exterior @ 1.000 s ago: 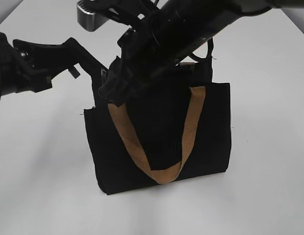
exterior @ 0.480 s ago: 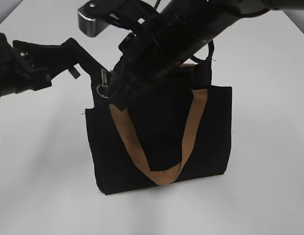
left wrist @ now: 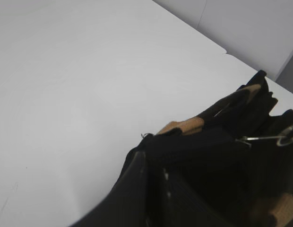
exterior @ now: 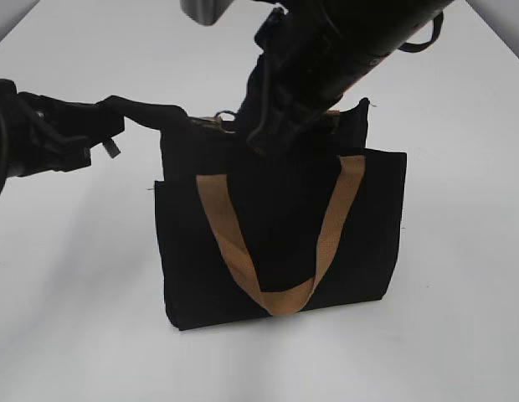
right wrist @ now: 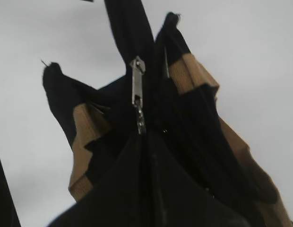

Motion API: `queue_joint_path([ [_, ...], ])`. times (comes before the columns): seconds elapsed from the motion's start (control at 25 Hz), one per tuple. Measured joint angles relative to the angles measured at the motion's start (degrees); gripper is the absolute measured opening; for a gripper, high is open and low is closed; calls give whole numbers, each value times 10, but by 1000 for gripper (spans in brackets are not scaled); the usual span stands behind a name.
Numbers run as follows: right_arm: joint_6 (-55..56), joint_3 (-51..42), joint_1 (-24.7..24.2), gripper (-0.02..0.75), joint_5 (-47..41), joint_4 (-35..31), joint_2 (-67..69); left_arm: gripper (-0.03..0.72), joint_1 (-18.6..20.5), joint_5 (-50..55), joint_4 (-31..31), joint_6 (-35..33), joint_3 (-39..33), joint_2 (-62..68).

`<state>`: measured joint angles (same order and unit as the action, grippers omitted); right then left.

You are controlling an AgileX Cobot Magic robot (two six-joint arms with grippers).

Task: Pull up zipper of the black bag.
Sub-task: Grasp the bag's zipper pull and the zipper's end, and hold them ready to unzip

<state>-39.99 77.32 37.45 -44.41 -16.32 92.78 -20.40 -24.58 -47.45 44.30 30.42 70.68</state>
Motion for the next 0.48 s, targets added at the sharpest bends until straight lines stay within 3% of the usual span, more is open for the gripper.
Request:
queue_joint_path([
  [0.28,38,0,-63,-1,-41,9,0,3,-5,21,-2,0,0,0],
  [0.48,53,0,-121,-1,-82,27,0,3,-4,114,25,0,0,0],
])
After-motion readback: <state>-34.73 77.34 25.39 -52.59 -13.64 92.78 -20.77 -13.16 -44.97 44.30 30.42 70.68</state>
